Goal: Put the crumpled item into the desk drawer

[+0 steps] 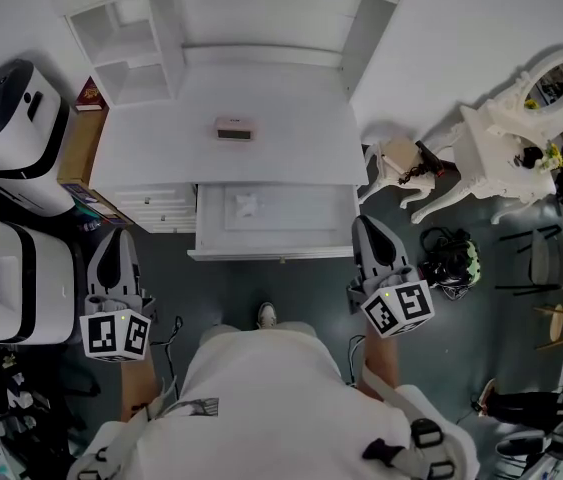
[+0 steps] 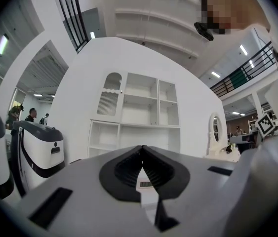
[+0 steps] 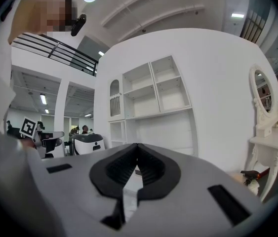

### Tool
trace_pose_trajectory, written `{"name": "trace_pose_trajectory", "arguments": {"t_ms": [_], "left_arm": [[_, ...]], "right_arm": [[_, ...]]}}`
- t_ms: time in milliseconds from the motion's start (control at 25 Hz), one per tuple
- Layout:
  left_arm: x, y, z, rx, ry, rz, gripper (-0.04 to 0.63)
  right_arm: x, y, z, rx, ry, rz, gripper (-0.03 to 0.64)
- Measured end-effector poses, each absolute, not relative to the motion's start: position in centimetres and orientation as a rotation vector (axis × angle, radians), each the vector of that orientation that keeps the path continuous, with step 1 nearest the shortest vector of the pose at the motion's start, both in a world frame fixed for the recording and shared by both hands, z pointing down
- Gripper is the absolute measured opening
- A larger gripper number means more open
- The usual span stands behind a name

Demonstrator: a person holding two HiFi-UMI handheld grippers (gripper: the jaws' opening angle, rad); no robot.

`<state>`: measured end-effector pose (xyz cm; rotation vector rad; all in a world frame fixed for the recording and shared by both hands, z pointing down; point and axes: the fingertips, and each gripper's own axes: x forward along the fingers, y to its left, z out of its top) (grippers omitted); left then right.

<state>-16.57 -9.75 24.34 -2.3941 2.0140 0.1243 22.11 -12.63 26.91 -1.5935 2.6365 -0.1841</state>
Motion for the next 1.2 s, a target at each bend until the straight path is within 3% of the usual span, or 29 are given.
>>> {"name": "trace_pose_trajectory", "arguments": {"t_ms": [1200], "left_arm": [[-17.2, -4.9, 24.6, -2.523, 1.828, 0.170, 0.015]], "right_arm": [[16.7, -4.8, 27.6, -1.654, 2.604, -0.188, 0.009]]}}
